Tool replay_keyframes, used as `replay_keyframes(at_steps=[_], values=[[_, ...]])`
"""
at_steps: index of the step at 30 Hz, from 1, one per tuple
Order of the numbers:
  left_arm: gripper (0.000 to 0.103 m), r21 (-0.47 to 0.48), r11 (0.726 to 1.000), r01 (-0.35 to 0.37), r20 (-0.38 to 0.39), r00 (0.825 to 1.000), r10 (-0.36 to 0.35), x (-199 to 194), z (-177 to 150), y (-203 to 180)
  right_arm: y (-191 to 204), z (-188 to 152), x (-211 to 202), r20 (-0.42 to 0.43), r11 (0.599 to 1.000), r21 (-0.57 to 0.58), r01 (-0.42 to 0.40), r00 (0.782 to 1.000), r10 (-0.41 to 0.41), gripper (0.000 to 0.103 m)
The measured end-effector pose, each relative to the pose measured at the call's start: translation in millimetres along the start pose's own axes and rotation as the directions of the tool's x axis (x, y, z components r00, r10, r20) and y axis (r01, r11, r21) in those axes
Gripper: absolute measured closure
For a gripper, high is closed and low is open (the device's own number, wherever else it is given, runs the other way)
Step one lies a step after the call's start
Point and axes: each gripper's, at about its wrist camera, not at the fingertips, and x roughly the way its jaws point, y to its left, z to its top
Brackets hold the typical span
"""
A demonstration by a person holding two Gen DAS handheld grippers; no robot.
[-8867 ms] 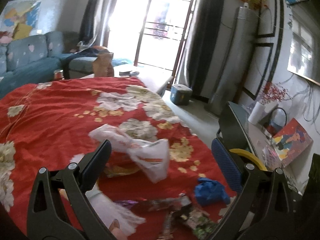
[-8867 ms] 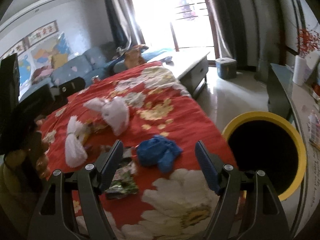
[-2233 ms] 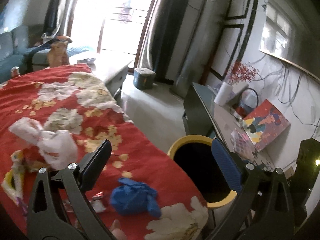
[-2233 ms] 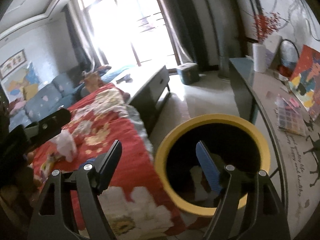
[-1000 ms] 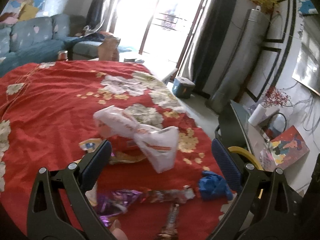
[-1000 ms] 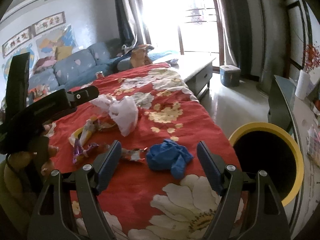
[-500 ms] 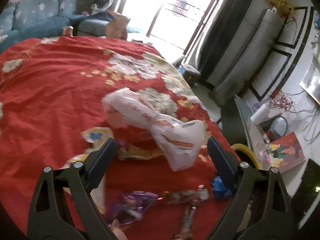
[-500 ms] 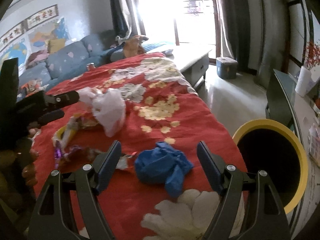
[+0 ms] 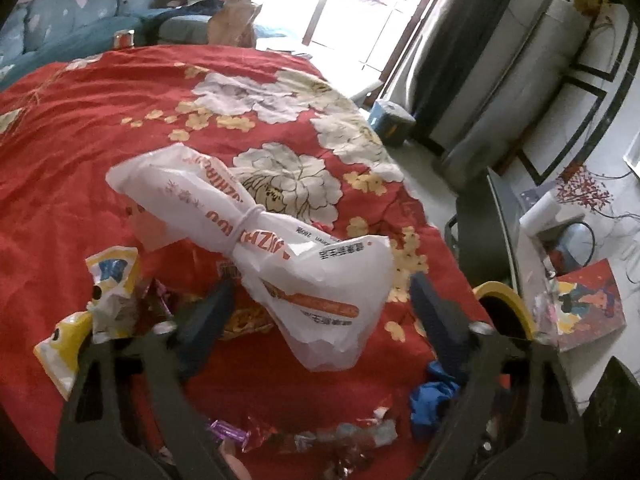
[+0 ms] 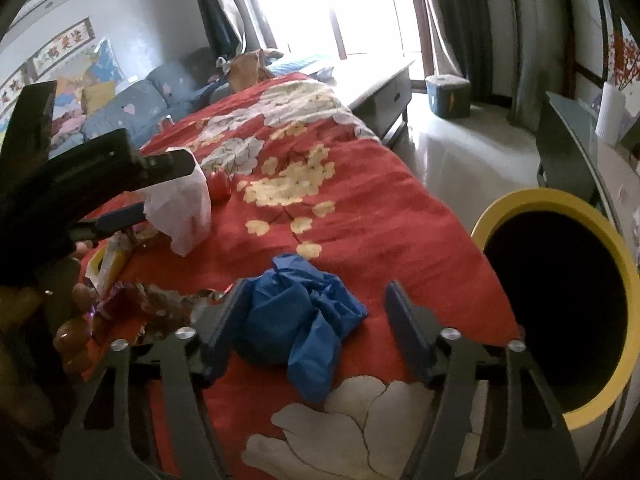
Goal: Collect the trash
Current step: 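Grasp the blue glove with the right gripper while the left gripper grasps the white plastic bag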
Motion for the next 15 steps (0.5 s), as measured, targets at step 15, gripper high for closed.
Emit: replay_keyframes(at_steps=[15], values=[[0.073, -0.025, 0.993, 0.115, 0.056, 0.992, -0.114, -31.1, -8.2, 17.5, 2.7, -10.8, -7.4, 0.008, 0.999, -0.038, -0.024, 1.000, 0.024, 0.076]])
